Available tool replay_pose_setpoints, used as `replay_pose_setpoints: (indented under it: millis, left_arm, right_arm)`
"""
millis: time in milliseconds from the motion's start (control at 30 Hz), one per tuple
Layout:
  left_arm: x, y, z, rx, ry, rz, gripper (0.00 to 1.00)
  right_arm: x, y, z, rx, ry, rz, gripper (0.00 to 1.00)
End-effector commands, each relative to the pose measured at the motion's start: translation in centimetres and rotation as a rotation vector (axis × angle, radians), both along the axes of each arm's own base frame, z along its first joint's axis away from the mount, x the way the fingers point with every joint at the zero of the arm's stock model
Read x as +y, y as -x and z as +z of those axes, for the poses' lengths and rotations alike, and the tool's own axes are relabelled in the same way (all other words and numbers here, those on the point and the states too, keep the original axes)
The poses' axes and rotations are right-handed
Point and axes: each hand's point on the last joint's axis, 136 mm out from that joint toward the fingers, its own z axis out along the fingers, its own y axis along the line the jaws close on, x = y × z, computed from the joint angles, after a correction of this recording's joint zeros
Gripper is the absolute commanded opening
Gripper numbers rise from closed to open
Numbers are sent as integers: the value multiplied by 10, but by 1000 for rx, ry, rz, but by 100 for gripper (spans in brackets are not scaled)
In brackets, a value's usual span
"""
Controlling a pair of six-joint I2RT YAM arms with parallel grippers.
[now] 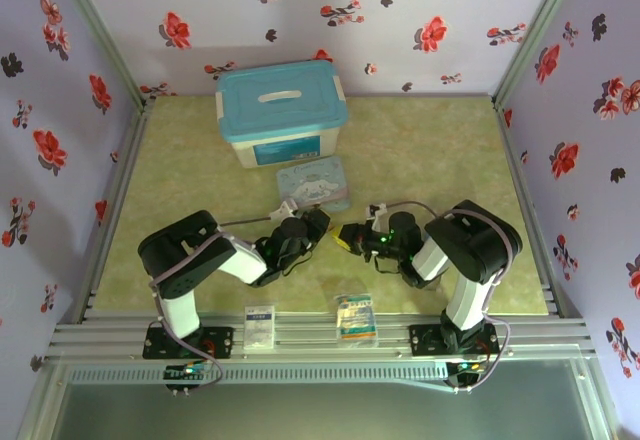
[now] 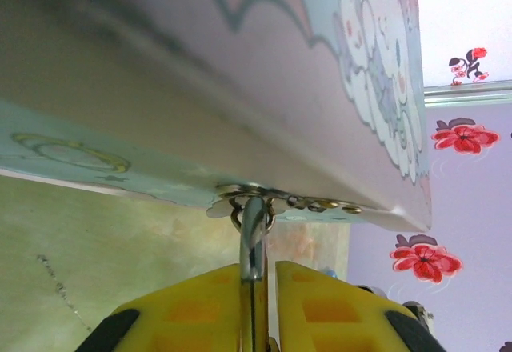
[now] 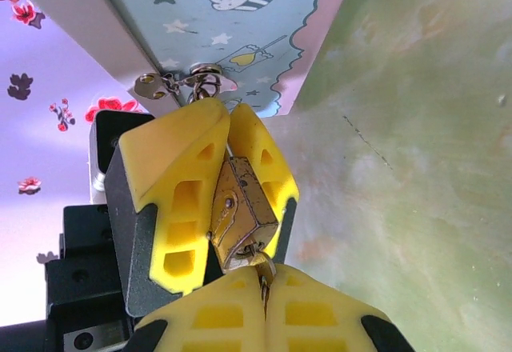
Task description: Unlock a padlock with a key
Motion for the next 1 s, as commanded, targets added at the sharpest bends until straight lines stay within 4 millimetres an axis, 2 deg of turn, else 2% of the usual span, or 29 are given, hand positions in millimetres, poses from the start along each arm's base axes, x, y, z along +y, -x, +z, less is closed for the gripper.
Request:
replay_pose_setpoints:
  millis: [0, 200, 400, 600, 800, 867, 967]
  left_arm:
    - [-29, 15, 20, -25, 92, -91, 0]
    - [-34, 18, 16, -13, 89, -103, 0]
    - [-39, 24, 11, 0, 29, -128, 0]
    - [-35, 28, 7, 6, 8, -135, 0]
    - [-34, 30, -2, 25, -6, -139, 0]
    - [-34, 31, -1, 22, -12, -143, 2]
    - [-34, 32, -3, 23, -21, -145, 7]
  right_arm:
    - [0, -22, 37, -98, -86, -24, 0]
    - [-1, -27, 40, -114, -88, -28, 0]
    - [-7, -30, 30, -136, -37, -95, 0]
    - [-1, -20, 18, -181, 127, -61, 0]
    - [-3, -17, 24, -241, 253, -29, 0]
    - [-2, -15, 22, -246, 295, -11, 0]
    - [0, -14, 23, -224, 237, -22, 0]
